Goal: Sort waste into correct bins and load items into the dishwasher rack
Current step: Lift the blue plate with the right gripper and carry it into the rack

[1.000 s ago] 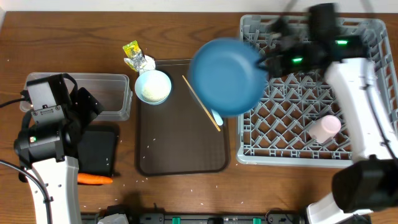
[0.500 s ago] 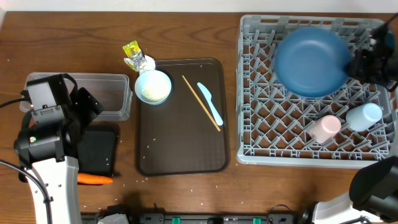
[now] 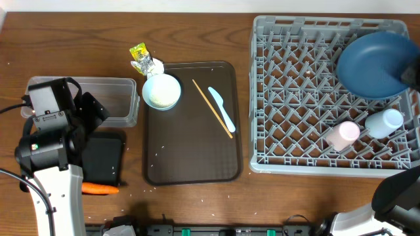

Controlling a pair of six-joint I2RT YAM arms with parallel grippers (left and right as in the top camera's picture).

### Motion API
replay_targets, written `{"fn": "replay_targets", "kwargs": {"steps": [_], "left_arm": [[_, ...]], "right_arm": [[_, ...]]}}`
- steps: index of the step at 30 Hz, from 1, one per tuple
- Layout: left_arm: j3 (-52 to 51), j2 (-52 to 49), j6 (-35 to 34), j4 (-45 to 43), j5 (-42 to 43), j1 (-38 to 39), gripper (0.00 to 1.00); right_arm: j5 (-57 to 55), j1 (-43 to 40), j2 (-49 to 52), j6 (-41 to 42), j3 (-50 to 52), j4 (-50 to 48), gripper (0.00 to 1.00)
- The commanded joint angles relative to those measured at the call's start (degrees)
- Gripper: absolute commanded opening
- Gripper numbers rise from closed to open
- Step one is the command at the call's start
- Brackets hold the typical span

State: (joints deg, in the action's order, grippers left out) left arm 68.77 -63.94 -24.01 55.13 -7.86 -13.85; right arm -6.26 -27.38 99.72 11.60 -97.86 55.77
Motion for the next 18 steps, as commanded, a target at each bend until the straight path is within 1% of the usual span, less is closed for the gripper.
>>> {"fn": "replay_targets", "kwargs": {"steps": [1, 6, 11, 18], "left_arm": [[0.68, 0.72, -0.31, 0.11, -0.09, -0.35, 0.98], [0.68, 0.72, -0.31, 0.11, -0.09, -0.35, 0.98], [0.68, 0.72, -0.31, 0.11, -0.09, -0.35, 0.98], [0.68, 0.72, -0.31, 0.11, -0.09, -0.35, 0.98]], "right_arm": [[-8.72, 0.59, -1.16, 2.71, -1.03, -2.1, 0.01], [-13.7, 2.56, -1.14, -1.86, -1.03, -4.85, 0.01], [-17.42, 7.19, -1.14, -8.63, -1.03, -7.56, 0.01], [-31.82, 15.52, -0.48, -16.02, -1.03, -12.2, 0.01]]}}
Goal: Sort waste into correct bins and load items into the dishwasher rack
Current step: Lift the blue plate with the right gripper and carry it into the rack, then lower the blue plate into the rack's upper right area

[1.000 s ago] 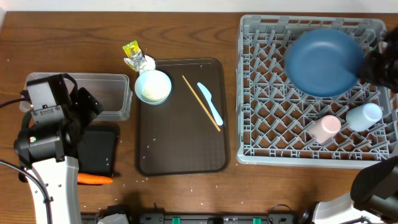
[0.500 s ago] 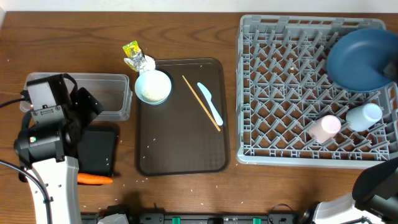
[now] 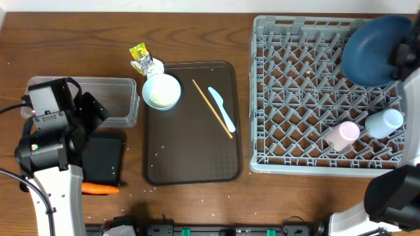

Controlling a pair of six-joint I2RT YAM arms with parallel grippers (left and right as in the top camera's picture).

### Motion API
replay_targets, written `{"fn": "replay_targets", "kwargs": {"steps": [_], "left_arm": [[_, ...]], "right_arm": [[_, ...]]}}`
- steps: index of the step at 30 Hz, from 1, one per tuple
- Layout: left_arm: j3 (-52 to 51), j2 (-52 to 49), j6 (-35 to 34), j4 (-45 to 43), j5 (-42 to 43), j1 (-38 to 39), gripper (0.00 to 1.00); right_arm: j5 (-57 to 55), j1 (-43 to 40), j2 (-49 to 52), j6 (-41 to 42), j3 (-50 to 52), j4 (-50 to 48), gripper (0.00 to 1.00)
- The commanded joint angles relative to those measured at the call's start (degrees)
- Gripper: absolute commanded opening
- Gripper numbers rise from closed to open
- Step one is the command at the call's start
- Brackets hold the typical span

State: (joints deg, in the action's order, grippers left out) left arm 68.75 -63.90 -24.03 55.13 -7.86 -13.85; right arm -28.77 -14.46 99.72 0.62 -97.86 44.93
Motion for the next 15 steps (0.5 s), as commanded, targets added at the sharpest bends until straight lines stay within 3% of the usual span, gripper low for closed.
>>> {"fn": "replay_targets", "kwargs": {"steps": [1, 15], "left_arm": [[0.7, 0.68, -0.28, 0.11, -0.09, -0.35, 0.98], [0.7, 0.68, -0.28, 0.11, -0.09, -0.35, 0.98]], "right_arm": [[-10.21, 3.32, -0.31, -5.97, -1.03, -1.97, 0.01], [-16.48, 11.47, 5.77, -8.07, -1.01, -2.43, 0.01]]}}
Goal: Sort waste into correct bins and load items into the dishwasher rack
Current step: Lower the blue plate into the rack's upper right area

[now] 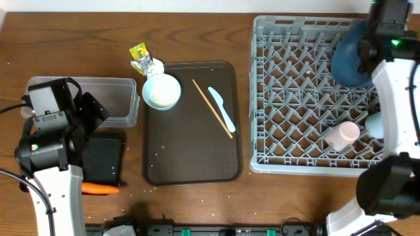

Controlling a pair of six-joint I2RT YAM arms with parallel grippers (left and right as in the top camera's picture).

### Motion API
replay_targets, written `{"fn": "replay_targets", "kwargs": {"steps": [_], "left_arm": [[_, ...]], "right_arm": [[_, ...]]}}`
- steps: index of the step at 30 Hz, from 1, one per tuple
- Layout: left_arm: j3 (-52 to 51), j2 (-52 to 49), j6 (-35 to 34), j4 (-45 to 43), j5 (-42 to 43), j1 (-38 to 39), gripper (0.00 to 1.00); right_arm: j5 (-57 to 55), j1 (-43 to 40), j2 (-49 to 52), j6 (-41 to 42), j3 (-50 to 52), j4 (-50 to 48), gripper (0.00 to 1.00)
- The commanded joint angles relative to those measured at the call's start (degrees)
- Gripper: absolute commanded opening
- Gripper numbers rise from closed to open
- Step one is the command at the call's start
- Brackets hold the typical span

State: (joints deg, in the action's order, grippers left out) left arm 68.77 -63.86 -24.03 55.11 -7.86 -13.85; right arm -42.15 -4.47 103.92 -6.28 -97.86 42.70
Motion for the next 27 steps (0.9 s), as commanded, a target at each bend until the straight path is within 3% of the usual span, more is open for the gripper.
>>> {"fn": "replay_targets", "kwargs": {"steps": [1, 9, 16, 20, 23, 27], "left_arm": [[0.68, 0.63, -0.28, 0.13, -0.09, -0.35, 0.98], [0.68, 0.63, -0.28, 0.13, -0.09, -0.35, 0.98], [0.68, 0.63, -0.28, 0.13, -0.07, -0.35, 0.98], [0.68, 0.63, -0.28, 0.13, -0.09, -0.35, 0.98], [0.68, 0.63, -0.28, 0.13, -0.09, -0.35, 0.98], [0.68, 0.63, -0.28, 0.13, -0.09, -0.35, 0.98]], "right_arm": [[-3.52, 2.12, 2.34, -1.88, -1.03, -0.39, 0.01], [-11.34, 5.95, 5.62, -7.08, -1.03, -3.58, 0.01], [-10.73, 6.69, 5.42, -2.84, -1.07, -0.66, 0.01], [11.91, 5.55, 4.98, 3.8, -1.14, 5.22, 0.02], [28.02, 6.14, 4.94, 5.01, -1.14, 8.66, 0.18], [36.11, 8.7, 4.92, 4.98, -1.14, 11.34, 0.33]]}}
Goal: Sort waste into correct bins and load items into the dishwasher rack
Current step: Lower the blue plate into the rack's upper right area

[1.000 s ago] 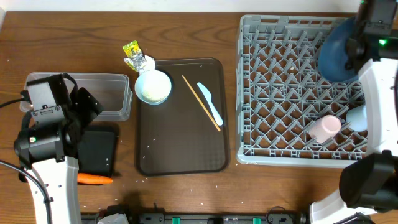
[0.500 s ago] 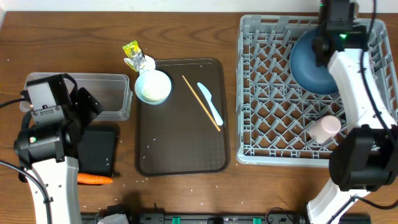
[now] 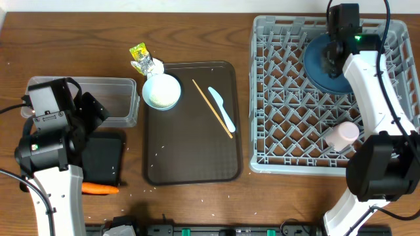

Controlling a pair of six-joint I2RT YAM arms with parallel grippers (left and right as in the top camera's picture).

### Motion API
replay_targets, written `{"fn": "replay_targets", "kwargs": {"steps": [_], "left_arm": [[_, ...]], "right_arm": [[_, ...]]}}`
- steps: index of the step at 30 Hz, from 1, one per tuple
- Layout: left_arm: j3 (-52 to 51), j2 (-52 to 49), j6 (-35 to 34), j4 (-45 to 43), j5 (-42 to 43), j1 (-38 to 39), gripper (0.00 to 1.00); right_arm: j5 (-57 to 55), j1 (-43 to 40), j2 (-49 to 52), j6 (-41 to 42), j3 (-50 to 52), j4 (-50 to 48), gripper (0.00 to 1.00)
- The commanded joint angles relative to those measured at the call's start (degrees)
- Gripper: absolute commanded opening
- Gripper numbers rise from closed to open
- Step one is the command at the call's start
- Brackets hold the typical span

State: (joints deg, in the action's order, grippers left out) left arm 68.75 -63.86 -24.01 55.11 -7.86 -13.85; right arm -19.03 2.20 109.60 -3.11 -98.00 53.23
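Observation:
A dark blue plate [image 3: 319,67] lies over the upper middle of the grey dishwasher rack [image 3: 282,131]. My right gripper [image 3: 333,54] is at the plate's right rim and appears shut on it, its fingers hidden under the wrist. A pink cup [image 3: 342,136] lies in the rack's lower right. On the brown tray [image 3: 190,164] are a white bowl [image 3: 161,91], a wooden chopstick [image 3: 212,108] and a light blue knife [image 3: 222,109]. A yellow wrapper [image 3: 143,59] lies on the table above the tray. My left gripper [image 3: 94,110] hangs over the bins at the left; its jaws are not readable.
A clear bin [image 3: 121,85] and a black bin [image 3: 105,160] stand at the left, partly under the left arm. An orange carrot [image 3: 100,189] lies below the black bin. The right arm stretches across the rack's right side and hides what is under it.
My right gripper and the blue plate have moved left, from the rack's upper right towards its upper middle. The arm now covers the white cup. The left arm is unchanged.
The blue plate was at the rack's far upper right with my right gripper at the frame edge. It then stood higher at the corner, then further left with the wrist over it, and now it is over the rack's upper middle. Everything else stayed put.

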Motion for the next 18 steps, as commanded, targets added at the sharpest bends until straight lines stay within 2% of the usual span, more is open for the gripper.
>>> {"fn": "replay_targets", "kwargs": {"steps": [1, 5, 9, 14, 18], "left_arm": [[0.7, 0.63, -0.31, 0.13, -0.09, -0.35, 0.97], [0.7, 0.63, -0.31, 0.13, -0.09, -0.35, 0.98], [0.7, 0.63, -0.31, 0.13, -0.07, -0.35, 0.98], [0.7, 0.63, -0.31, 0.13, -0.09, -0.35, 0.98], [0.7, 0.63, -0.31, 0.13, -0.09, -0.35, 0.98]], "right_arm": [[13.4, 2.71, -0.76, 1.81, -1.01, 1.2, 0.39], [15.3, 5.49, -0.74, 1.79, -1.01, 1.81, 0.58], [15.93, 6.62, -0.74, 1.79, -0.98, 1.22, 0.65], [16.79, 6.6, -0.72, 1.81, -0.68, -0.5, 0.56], [13.46, 6.4, -0.72, 2.1, 0.31, -1.14, 0.39]]}}
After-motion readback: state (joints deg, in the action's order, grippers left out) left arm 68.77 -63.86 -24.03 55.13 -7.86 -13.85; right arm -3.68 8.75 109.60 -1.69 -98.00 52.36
